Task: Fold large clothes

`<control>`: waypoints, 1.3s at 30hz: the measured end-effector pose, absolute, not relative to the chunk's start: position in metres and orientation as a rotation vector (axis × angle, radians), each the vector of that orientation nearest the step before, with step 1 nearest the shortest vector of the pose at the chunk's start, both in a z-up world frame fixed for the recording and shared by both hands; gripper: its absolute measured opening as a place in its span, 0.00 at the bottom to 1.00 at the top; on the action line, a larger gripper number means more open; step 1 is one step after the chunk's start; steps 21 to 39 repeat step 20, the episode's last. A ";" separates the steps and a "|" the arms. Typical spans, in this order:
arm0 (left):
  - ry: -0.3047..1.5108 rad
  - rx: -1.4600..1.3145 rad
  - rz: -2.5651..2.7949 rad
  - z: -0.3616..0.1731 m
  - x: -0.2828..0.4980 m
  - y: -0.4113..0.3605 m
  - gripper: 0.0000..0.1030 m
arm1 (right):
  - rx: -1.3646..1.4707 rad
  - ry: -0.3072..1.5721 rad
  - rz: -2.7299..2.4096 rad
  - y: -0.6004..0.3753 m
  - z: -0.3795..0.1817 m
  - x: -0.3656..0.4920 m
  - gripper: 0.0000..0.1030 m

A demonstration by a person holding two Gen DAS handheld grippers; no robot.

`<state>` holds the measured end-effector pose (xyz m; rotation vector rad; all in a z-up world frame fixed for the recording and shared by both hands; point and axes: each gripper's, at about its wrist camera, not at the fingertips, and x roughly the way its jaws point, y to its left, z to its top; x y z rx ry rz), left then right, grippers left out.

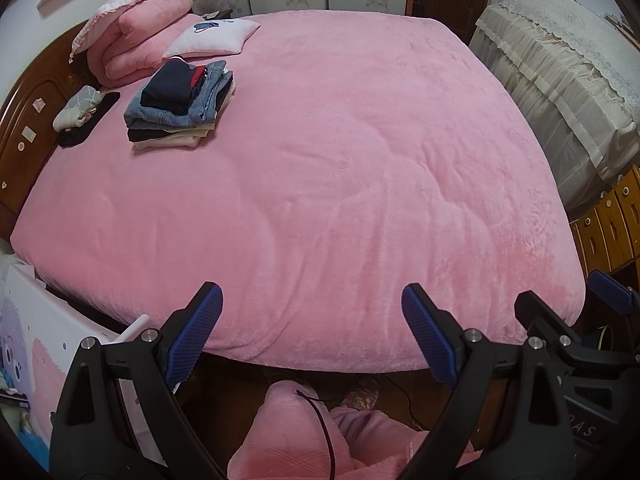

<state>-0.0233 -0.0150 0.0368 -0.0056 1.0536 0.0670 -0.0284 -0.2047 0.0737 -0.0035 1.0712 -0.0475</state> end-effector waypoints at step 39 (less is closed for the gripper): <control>1.054 0.005 0.065 0.035 -0.021 -0.018 0.87 | -0.002 1.074 -0.044 -0.207 0.073 -0.026 1.00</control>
